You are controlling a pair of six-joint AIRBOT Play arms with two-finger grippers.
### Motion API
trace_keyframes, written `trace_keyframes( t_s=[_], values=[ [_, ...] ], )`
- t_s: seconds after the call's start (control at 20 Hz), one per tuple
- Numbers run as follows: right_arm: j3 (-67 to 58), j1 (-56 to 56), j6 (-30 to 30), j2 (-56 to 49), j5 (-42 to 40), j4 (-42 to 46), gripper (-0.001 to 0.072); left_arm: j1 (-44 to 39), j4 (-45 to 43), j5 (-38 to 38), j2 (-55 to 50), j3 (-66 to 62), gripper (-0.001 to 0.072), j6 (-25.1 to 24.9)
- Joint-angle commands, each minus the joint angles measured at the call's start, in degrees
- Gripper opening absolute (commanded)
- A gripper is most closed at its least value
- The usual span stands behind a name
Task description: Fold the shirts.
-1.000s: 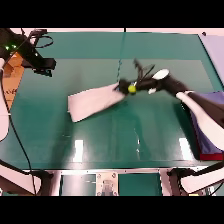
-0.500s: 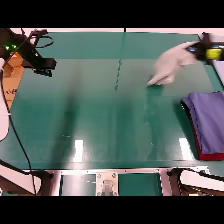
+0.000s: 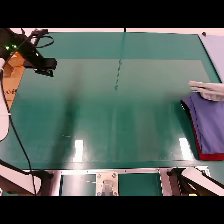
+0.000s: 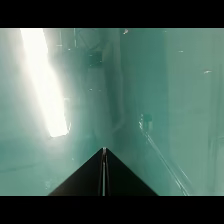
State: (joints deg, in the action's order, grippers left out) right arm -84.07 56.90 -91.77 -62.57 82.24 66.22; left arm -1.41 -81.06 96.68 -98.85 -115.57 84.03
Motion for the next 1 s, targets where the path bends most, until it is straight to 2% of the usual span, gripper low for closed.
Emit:
trace_keyframes(
  t_s=[0.0, 0.25, 0.3, 0.35, 0.4, 0.55, 0.6, 0.65, 0.7, 0.75, 0.85, 0.95],
  values=[
    [7.23, 2.51, -4.15, 5.29, 5.77, 14.95, 0.0008, 0.04, 2.47, -0.11, 0.02, -0.07, 0.0019, -0.52],
    [23.67, 2.54, -6.21, 10.4, 5.03, 23.32, 0.0009, 0.04, 2.47, 0.46, 0.02, -0.07, 0.0019, -1.4],
    [26.73, 2.54, -6.21, 10.34, 5.03, 23.69, 0.007, 0.04, 2.47, 0.44, 0.02, -0.07, 0.0018, -1.57],
    [29.14, 2.54, -6.16, 10.25, 5.44, 24.46, 0.0428, 0.04, 2.47, 0.44, 0.02, -0.07, 0.0019, -1.57],
    [30.53, 2.54, -6.21, 10.25, 6.99, 25.4, 0.0714, 0.04, 2.49, 0.46, 0.02, -0.07, 0.0019, -1.57],
    [26.58, 2.49, -8.0, 10.25, 11.21, 25.86, 0.0703, 0.04, 2.6, 0.42, 0.02, -0.07, 0.0018, -1.6],
    [23.8, 2.45, -10.25, 10.25, 11.93, 24.17, 0.0701, 0.04, 2.62, 0.44, 0.04, -0.07, 0.0018, -1.6],
    [20.61, 2.43, -11.37, 10.25, 11.32, 19.17, 0.0658, 0.04, 2.62, 0.52, 0.09, -0.07, 0.0018, -1.57],
    [17.97, 1.97, -11.26, 10.27, 9.44, 12.04, 0.0361, 0.02, 2.71, 0.92, 0.22, -0.07, 0.0018, -1.57],
    [16.11, 0.66, -9.79, 10.32, 7.34, 5.18, 0.0001, 0.02, 3.41, 1.6, 0.55, -0.07, 0.0018, -1.55],
    [14.78, -4.96, -9.53, 10.69, 2.14, -4.39, 0.001, -0.33, 5.09, 1.73, 2.12, 1.14, 0.0018, 0.07],
    [15.69, -15.06, -7.78, 11.08, -1.57, -5.9, 0.0009, -2.19, 5.7, 0.39, 6.14, 6.08, 0.0018, 1.27]
  ],
)
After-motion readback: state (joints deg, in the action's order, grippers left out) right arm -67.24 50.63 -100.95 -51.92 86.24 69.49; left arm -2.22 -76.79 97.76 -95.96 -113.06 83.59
